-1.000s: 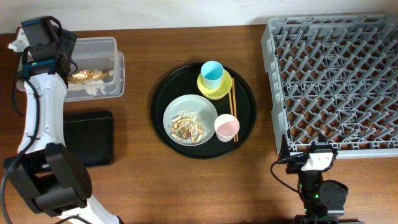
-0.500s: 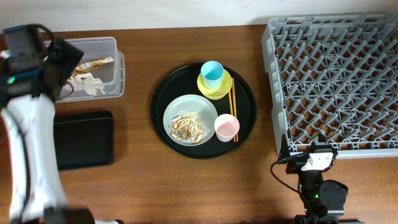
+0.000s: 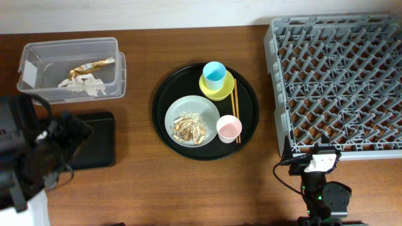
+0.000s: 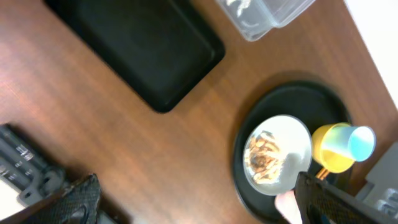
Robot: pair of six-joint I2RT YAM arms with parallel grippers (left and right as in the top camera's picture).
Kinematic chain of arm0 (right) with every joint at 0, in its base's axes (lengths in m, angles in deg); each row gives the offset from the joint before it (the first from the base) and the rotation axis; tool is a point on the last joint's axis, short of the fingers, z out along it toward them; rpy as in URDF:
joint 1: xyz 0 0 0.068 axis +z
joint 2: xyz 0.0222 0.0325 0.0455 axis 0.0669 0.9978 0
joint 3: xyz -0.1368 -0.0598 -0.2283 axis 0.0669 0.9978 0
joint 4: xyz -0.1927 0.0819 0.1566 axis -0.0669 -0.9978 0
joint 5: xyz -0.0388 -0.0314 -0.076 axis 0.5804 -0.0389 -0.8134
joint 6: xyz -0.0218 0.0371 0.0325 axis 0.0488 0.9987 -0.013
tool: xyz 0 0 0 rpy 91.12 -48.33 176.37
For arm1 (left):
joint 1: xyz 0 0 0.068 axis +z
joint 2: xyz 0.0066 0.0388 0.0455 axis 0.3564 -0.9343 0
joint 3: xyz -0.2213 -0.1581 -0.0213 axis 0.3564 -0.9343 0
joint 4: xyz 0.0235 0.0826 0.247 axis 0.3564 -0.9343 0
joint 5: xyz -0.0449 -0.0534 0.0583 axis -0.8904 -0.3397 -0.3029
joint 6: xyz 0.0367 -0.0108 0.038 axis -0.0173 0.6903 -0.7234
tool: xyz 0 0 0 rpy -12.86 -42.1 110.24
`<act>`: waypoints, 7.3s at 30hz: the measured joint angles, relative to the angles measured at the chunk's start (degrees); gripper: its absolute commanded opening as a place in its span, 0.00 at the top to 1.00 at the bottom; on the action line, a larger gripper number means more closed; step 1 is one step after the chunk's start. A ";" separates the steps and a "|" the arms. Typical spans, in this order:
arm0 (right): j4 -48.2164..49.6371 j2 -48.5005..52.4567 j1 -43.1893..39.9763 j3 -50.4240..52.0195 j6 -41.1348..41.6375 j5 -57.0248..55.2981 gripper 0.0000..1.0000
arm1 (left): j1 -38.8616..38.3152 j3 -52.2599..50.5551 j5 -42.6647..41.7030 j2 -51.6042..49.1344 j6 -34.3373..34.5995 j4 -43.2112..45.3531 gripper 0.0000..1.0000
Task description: Sort waste into correct bins and load items into the dishwasher rack
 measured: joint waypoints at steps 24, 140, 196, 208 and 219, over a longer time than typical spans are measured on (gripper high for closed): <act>0.00 0.00 0.00 0.00 0.00 0.00 0.02 | 0.02 -0.42 18.91 15.87 16.39 -4.13 0.01; -56.33 110.07 39.91 -87.45 18.75 -7.80 0.51 | 0.00 -0.74 27.19 15.87 25.79 -4.11 0.01; -71.30 120.91 -27.63 -133.11 -6.25 54.49 0.96 | 0.00 -0.83 27.21 15.87 25.79 -4.11 0.01; -47.80 137.46 -34.42 -132.65 7.56 77.72 0.96 | 0.00 -0.83 27.36 15.87 25.79 -4.11 0.01; -50.31 142.05 -34.60 -131.05 16.83 76.04 0.96 | 0.00 -0.83 27.36 15.87 25.79 -4.11 0.01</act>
